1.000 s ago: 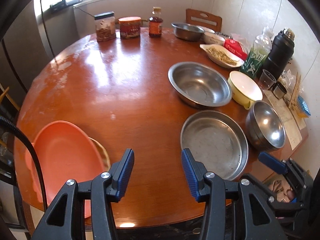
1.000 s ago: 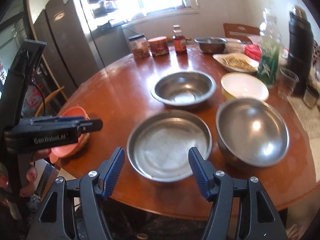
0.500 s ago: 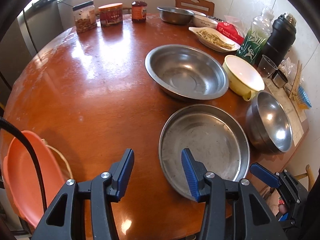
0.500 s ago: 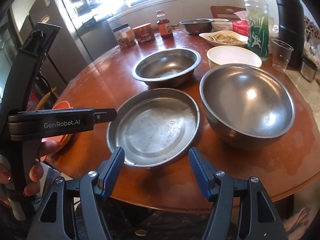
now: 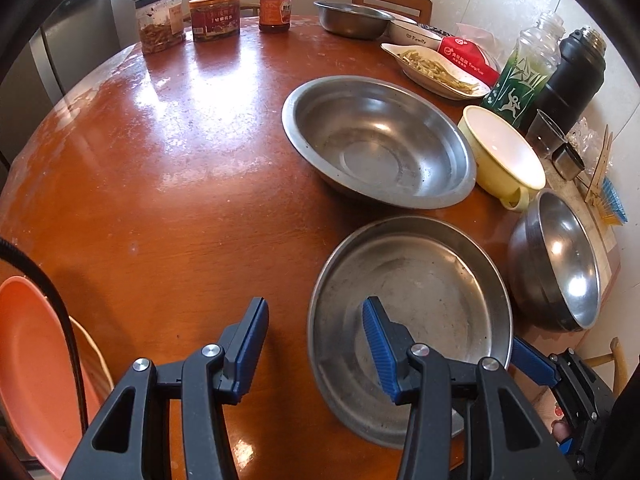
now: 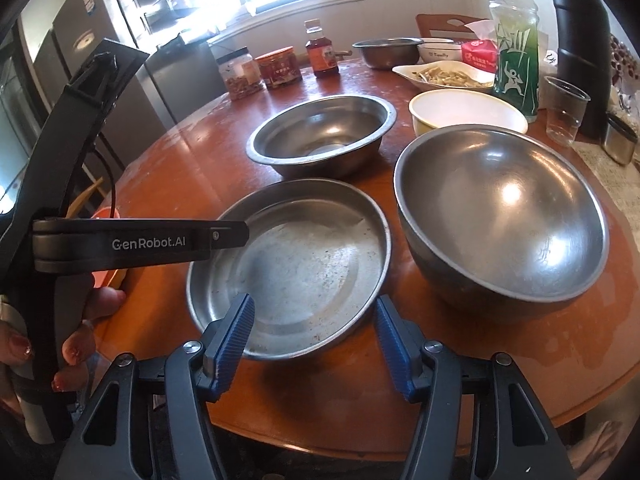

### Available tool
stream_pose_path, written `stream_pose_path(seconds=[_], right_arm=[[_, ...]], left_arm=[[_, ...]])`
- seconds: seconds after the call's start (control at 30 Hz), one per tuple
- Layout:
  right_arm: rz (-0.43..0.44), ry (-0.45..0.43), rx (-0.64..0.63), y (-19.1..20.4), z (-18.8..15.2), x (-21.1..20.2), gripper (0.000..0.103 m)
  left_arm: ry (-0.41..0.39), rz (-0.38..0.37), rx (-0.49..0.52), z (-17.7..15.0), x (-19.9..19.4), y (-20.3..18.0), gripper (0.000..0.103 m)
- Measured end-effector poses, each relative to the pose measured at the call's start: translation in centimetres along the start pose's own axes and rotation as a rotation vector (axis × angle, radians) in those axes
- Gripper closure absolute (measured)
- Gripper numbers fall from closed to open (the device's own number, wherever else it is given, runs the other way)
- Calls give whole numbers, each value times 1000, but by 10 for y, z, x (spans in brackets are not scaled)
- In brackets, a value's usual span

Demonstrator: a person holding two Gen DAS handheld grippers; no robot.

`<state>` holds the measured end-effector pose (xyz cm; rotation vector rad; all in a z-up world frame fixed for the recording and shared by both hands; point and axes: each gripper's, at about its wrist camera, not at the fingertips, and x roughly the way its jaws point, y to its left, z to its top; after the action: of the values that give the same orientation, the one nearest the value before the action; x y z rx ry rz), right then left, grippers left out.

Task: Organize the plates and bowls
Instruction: 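Move the left tool to the flat steel pan and grasp its rim, then lift the steel pan with the left tool over the pink bowl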

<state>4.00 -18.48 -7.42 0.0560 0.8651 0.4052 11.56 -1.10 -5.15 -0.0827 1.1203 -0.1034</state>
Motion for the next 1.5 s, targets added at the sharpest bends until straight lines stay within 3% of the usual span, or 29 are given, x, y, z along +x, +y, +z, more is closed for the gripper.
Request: stream_pose_path(seconds=[0.13,0.3,0.63,1.13,1.5], right_arm=[[12,3,-12,1,2,4,58],[-3,-4,-26,0,3,7,61],[15,7,-29,4,3,5,63],[45,-63,-107,28,10,-16,63],[104,-97,-204,69,30,-19,63]], left_arm=[[-3,-9,18,-2,1,-3,66],[-12,-23,-21,-4,-2,9,86],[-34,-14,-34,-17,-21,15,86],[-125,14,-56,-28,-67,28,86],[-192,88,-113,-36,-106,59,86]])
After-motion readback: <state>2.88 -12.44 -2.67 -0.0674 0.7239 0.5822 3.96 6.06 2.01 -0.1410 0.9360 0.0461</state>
